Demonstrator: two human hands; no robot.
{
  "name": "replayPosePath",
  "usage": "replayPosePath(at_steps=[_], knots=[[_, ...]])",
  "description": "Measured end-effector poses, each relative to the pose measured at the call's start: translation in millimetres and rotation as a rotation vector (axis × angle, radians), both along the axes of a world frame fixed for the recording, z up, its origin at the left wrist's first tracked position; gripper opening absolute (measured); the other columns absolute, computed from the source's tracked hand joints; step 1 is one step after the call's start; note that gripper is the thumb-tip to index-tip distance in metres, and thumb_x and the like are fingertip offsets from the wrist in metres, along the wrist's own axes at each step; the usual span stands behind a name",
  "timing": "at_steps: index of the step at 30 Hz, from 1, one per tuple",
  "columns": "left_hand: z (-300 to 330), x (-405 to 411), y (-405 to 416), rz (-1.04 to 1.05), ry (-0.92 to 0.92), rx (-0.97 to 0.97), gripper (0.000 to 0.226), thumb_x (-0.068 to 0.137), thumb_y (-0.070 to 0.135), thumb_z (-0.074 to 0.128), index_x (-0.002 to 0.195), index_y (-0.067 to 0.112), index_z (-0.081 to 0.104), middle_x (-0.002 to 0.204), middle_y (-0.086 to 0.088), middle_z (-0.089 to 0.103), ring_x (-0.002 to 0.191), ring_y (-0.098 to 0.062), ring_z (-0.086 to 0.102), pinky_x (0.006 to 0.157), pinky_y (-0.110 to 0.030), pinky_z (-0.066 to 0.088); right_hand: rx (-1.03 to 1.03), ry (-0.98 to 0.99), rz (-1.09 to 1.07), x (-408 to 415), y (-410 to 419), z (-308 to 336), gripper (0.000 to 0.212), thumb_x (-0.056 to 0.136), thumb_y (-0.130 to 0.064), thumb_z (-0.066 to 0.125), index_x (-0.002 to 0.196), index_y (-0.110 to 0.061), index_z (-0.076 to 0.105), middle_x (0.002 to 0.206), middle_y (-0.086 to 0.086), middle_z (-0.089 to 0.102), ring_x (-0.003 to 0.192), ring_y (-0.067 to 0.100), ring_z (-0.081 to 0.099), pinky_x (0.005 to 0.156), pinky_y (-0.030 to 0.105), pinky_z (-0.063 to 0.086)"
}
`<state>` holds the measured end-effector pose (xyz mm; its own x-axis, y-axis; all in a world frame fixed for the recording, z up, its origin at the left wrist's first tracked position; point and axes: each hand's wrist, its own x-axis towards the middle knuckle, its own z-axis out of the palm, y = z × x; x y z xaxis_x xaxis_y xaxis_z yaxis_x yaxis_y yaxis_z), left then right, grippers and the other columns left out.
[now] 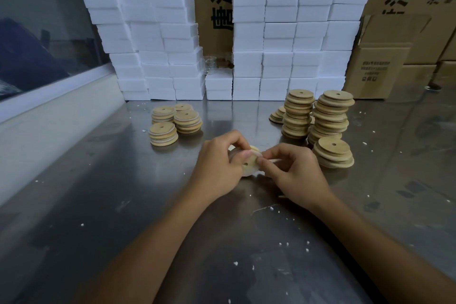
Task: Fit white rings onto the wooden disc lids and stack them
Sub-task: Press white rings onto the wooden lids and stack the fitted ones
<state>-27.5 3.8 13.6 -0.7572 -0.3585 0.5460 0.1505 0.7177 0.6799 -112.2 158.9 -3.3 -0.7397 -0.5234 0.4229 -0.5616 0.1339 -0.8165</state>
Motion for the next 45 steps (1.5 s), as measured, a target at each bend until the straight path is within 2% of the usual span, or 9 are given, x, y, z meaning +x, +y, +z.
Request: replayPosePath(at_steps=[3, 8, 16, 22, 26, 29, 32, 40, 45], knots=[[2.3, -0.5, -2.5, -0.032, -0.046, 0.094, 0.017, 0.082, 0.016, 0.072, 0.075, 0.028, 0.063, 0.072, 0.006, 0.065, 0.072, -0.023, 0.065, 0.06, -0.049, 0.056, -0.011, -0.105, 0.05, -2.1, 1.9, 1.8, 0.003, 0.087, -0.017, 0.076, 0.088, -0.015, 0.076, 0.075, 0.003, 0.076, 0.067, 0.025, 0.073, 0.065, 0.043, 0.061], [6.2, 1.1, -4.0, -0.075, -0.074, 0.16, 0.02, 0.081, 0.011, 0.074, 0.073, 0.027, 0.065, 0.075, -0.004, 0.067, 0.071, -0.033, 0.065, 0.057, -0.051, 0.056, -0.094, -0.392, 0.125, -5.2, 4.7, 4.9, 0.008, 0.083, -0.005, 0.077, 0.089, 0.0, 0.076, 0.081, 0.015, 0.077, 0.073, 0.023, 0.073, 0.064, 0.023, 0.058], [5.0, 2.2, -3.5, -0.066, -0.09, 0.277, 0.021, 0.086, 0.008, 0.071, 0.072, 0.023, 0.063, 0.086, -0.011, 0.069, 0.077, -0.037, 0.068, 0.058, -0.053, 0.058, 0.013, -0.148, 0.083, -6.9, 4.5, 2.1, 0.006, 0.083, -0.012, 0.08, 0.088, -0.014, 0.077, 0.079, -0.002, 0.077, 0.072, 0.014, 0.074, 0.069, 0.025, 0.06], [2.0, 1.4, 5.0, -0.121, -0.102, 0.555, 0.016, 0.091, 0.002, 0.064, 0.079, 0.011, 0.059, 0.103, -0.005, 0.061, 0.076, -0.022, 0.071, 0.053, -0.039, 0.06, -0.131, -0.192, 0.102, -5.4, 2.5, 2.1, 0.004, 0.088, -0.007, 0.073, 0.089, -0.005, 0.069, 0.083, 0.007, 0.075, 0.077, 0.021, 0.072, 0.068, 0.036, 0.063], [0.6, 0.3, 0.9, -0.071, -0.091, 0.231, 0.02, 0.088, 0.007, 0.068, 0.078, 0.019, 0.055, 0.087, -0.001, 0.065, 0.053, -0.011, 0.061, 0.047, -0.027, 0.048, -0.065, 0.041, 0.032, -1.7, 1.6, 1.3, 0.004, 0.092, -0.009, 0.069, 0.091, -0.013, 0.07, 0.084, -0.003, 0.073, 0.083, 0.014, 0.071, 0.069, 0.037, 0.062], [1.7, 0.3, 2.3, -0.062, -0.058, 0.081, 0.019, 0.083, 0.015, 0.073, 0.08, 0.025, 0.057, 0.083, 0.003, 0.068, 0.07, -0.013, 0.067, 0.064, -0.036, 0.057, -0.046, 0.236, 0.032, 3.3, -0.1, 5.7, 0.005, 0.093, -0.012, 0.067, 0.095, -0.016, 0.07, 0.086, -0.014, 0.071, 0.085, 0.002, 0.069, 0.071, 0.014, 0.054], [1.0, 0.0, 8.1, -0.058, -0.04, 0.099, 0.013, 0.083, 0.019, 0.071, 0.081, 0.027, 0.061, 0.084, 0.006, 0.07, 0.076, -0.012, 0.068, 0.066, -0.043, 0.058, -0.025, 0.349, 0.017, 6.2, -1.5, 7.0, 0.005, 0.093, -0.012, 0.066, 0.097, -0.013, 0.07, 0.09, -0.013, 0.071, 0.087, 0.0, 0.068, 0.074, 0.011, 0.052], [0.2, 0.1, 6.3, -0.021, -0.022, 0.119, 0.019, 0.083, 0.014, 0.074, 0.071, 0.023, 0.062, 0.075, 0.01, 0.068, 0.071, -0.005, 0.066, 0.061, -0.036, 0.057, 0.013, 0.239, -0.082, 0.9, -1.5, 5.3, 0.003, 0.087, -0.013, 0.075, 0.085, -0.014, 0.074, 0.079, -0.013, 0.072, 0.078, -0.001, 0.067, 0.066, 0.016, 0.054], [-0.5, -1.5, 3.6, -0.035, -0.042, 0.044, 0.018, 0.08, 0.017, 0.072, 0.07, 0.027, 0.061, 0.078, 0.009, 0.069, 0.076, -0.006, 0.066, 0.058, -0.022, 0.045, 0.005, -0.001, -0.025, -7.3, 2.3, 7.1, 0.011, 0.086, -0.006, 0.074, 0.079, -0.014, 0.074, 0.072, 0.002, 0.074, 0.073, 0.02, 0.073, 0.074, 0.046, 0.062]])
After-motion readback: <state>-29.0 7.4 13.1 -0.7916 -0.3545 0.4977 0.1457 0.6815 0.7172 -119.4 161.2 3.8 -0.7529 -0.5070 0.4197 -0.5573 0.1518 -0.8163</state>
